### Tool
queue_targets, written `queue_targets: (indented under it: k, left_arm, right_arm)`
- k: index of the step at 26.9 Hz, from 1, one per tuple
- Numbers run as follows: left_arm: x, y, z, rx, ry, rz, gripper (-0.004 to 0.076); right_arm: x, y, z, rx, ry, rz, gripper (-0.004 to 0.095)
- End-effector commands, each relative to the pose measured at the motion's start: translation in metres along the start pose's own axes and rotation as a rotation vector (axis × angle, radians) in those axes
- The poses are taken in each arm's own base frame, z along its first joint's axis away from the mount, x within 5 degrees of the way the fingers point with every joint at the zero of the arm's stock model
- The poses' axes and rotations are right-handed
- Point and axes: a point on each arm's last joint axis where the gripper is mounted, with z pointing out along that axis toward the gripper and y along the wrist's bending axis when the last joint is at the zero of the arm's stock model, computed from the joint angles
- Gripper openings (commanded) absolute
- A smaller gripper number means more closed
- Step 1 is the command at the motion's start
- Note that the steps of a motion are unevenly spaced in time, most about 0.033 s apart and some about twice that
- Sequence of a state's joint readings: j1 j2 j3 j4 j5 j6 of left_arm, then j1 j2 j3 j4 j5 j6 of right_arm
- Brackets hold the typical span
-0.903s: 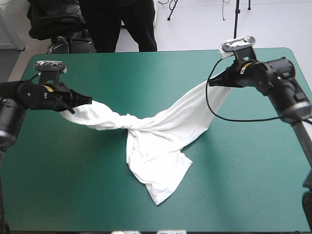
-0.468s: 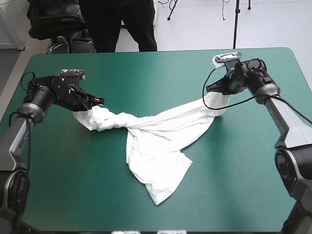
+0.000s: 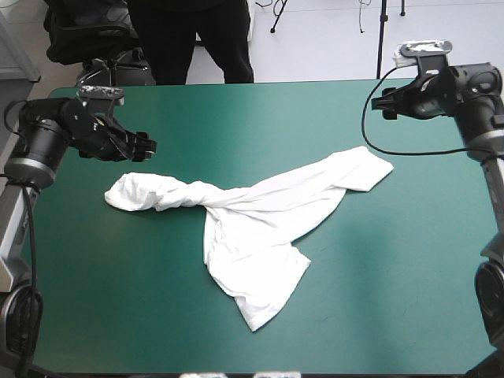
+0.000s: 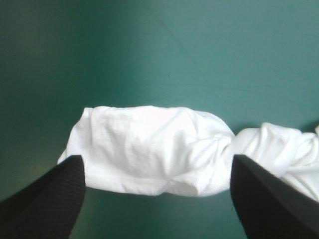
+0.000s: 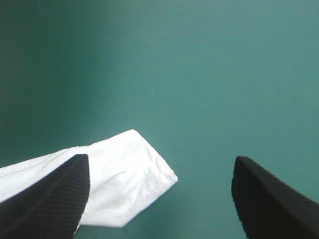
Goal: Fold the cloth
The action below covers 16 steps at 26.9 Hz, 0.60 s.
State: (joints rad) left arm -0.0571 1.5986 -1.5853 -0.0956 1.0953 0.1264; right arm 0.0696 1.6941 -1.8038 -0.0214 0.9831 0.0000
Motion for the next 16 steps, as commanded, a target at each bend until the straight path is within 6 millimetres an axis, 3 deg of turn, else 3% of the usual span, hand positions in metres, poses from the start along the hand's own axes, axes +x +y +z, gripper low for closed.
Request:
queue_targets:
  k: [1, 6, 10, 13, 16]
  left_arm:
    - [-0.004, -0.006, -0.062, -0.003, -0.087, 0.009, 0.0601]
    - [0.013, -0.009, -0.098, -0.019, -0.102, 0.017, 0.0601]
    - [0.031, -0.002, -0.114, -0.126, -0.128, 0.003, 0.0601]
    - [0.047, 0.011, -0.109, -0.283, -0.132, -0.029, 0.0601]
    - [0.054, 0.017, -0.08, -0.321, -0.075, -0.038, 0.0601]
  right_arm:
    - [-0.006, -0.004, -0.075, 0.006, -0.121, -0.017, 0.0742]
    - [0.009, -0.001, -0.128, -0.027, -0.188, -0.004, 0.0742]
    - [0.031, 0.002, -0.153, -0.065, -0.191, 0.011, 0.0742]
    - [0.053, 0.007, -0.162, -0.111, -0.172, 0.018, 0.074]
    - [0.064, 0.008, -0.154, -0.119, -0.131, 0.015, 0.074]
